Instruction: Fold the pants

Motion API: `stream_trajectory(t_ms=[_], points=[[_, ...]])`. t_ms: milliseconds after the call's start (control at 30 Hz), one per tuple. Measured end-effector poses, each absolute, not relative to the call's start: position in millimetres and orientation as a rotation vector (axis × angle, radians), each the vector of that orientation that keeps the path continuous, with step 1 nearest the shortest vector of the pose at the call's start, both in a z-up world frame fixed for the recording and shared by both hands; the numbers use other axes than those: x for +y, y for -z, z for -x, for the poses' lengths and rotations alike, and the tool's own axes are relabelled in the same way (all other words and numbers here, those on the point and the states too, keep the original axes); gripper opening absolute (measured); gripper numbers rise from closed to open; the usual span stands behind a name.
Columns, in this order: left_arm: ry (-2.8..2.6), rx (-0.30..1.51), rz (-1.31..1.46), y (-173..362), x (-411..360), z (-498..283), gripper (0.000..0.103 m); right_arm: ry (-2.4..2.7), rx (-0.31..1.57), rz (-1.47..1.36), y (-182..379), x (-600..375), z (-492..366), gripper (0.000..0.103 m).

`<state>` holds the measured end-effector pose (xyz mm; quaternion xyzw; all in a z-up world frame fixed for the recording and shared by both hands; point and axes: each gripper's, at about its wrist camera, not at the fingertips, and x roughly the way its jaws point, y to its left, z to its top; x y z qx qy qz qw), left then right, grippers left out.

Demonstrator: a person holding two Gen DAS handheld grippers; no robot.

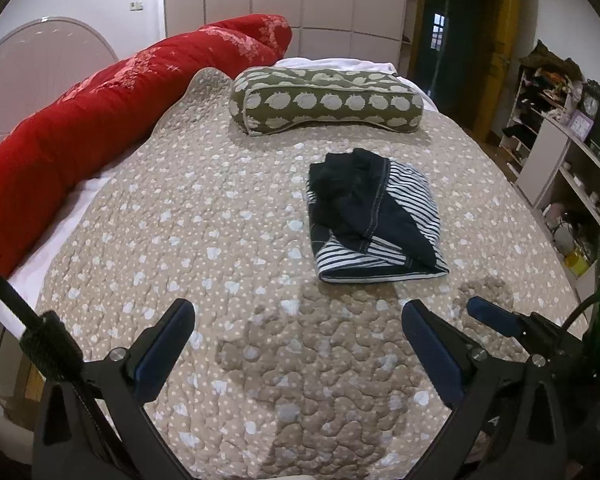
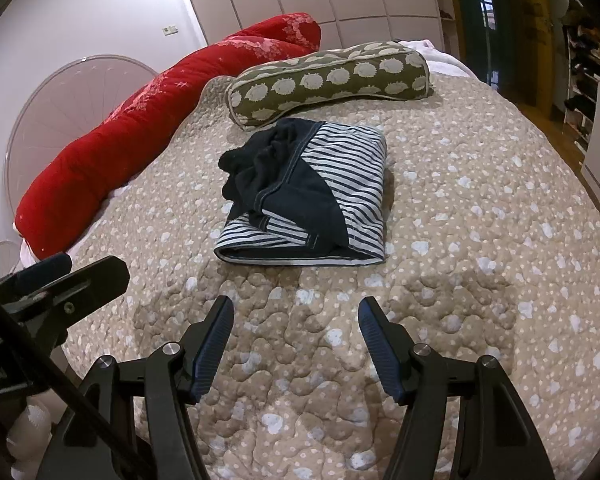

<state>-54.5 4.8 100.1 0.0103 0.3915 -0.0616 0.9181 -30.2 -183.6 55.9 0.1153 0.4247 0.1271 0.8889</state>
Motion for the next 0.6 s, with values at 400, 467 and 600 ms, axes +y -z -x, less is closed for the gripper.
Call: stream_trajectory(t_ms=[400,467,600], points=[[0.131,0.832,-0.018,-91,4,49,0.103,-0.259,0.906,-0.263,-47,-187,27,0.069],[0.131,0.842,-0.017,-88,4,47,0.103,-0.258,0.907,-0.263,-46,-187,27,0.069],[0.128,0.854,-0.015,-85,5,45,0.103,-0.263,0.912,-0.262,-44,-186,25,0.069]])
